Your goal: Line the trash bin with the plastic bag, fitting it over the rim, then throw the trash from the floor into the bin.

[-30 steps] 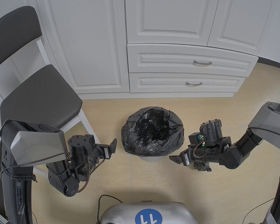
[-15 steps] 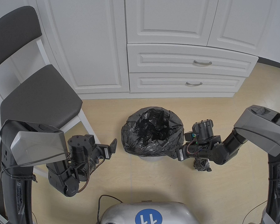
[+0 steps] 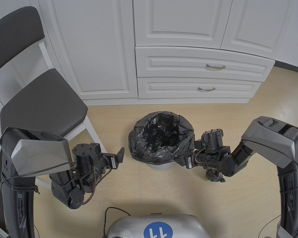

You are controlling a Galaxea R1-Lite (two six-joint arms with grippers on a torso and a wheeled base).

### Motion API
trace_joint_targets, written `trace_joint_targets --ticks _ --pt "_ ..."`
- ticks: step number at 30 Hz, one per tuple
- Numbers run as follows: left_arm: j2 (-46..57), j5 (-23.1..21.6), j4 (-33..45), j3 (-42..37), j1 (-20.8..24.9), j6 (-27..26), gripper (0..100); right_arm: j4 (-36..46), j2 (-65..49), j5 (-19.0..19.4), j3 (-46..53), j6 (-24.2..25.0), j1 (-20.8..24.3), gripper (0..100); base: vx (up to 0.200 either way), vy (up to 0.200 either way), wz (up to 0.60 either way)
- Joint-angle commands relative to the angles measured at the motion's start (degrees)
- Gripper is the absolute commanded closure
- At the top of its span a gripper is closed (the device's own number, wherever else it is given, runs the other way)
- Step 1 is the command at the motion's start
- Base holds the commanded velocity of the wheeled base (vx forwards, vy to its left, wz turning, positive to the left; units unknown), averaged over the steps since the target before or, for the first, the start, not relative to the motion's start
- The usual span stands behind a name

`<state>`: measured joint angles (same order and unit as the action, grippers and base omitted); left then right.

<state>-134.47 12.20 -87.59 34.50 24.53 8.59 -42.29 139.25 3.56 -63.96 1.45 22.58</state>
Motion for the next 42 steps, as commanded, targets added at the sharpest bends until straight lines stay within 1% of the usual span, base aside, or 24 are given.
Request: trace_joint_targets --ticks 1,10,11,21,25,28,29,30,33,34,35,36,37,39,42 --pt "0.0 0.0 0.0 0.0 0.0 0.0 0 -0.9 2.8 -0.2 -1.5 0.3 0.0 0 0.0 0.0 0.0" --pt "0.1 0.0 0.0 0.0 0.0 0.0 0 -1.5 2.3 -0.2 -0.8 0.2 0.0 0 0.0 0.0 0.0" --pt "0.1 0.0 0.0 0.0 0.0 0.0 0 -1.8 2.3 -0.2 -0.7 0.2 0.0 100 0.0 0.0 0.0" --pt "0.1 0.0 0.1 0.0 0.0 0.0 0 -2.4 -0.6 -0.1 2.1 -0.3 0.0 100 0.0 0.0 0.0" --pt "0.2 0.0 0.0 0.0 0.0 0.0 0 -1.8 -1.5 0.2 3.6 -1.3 -0.1 100 0.0 0.0 0.0" --pt "0.2 0.0 0.0 0.0 0.0 0.0 0 -1.0 -2.8 0.3 5.7 -4.4 -1.0 100 0.0 0.0 0.0" --pt "0.2 0.0 0.0 0.0 0.0 0.0 0 -1.0 -2.8 0.3 5.7 -4.4 -1.0 100 0.0 0.0 0.0" --pt "0.2 0.0 0.0 0.0 0.1 0.0 0 -0.2 -4.0 0.4 7.6 -7.7 -1.9 100 0.0 0.0 0.0" --pt "0.4 0.0 0.0 0.0 0.1 0.0 0 2.9 -6.7 1.3 10.4 -13.2 -3.9 100 0.0 0.0 0.0" --pt "0.5 0.0 0.0 0.0 0.2 0.0 0 4.5 -7.9 2.2 11.1 -15.3 -4.6 100 0.0 0.0 0.0" --pt "0.5 0.0 0.0 0.0 0.2 0.0 0 4.5 -7.9 2.2 11.1 -15.3 -4.6 100 0.0 0.0 0.0" --pt "0.5 0.0 0.0 0.0 0.2 0.0 0 6.5 -9.2 3.4 12.0 -17.6 -5.4 100 0.0 0.0 0.0" --pt "0.5 0.0 0.1 -0.1 0.2 0.0 0 7.7 -9.9 4.0 12.3 -18.8 -5.8 100 0.0 0.0 0.0" --pt "0.5 0.0 0.1 -0.1 0.2 0.0 0 7.6 -9.5 4.3 11.7 -19.0 -5.7 100 0.0 0.0 0.0" --pt "0.5 0.1 0.0 -0.1 0.2 0.0 0 5.4 -7.6 3.8 9.6 -16.0 -4.8 100 0.0 0.0 0.0"
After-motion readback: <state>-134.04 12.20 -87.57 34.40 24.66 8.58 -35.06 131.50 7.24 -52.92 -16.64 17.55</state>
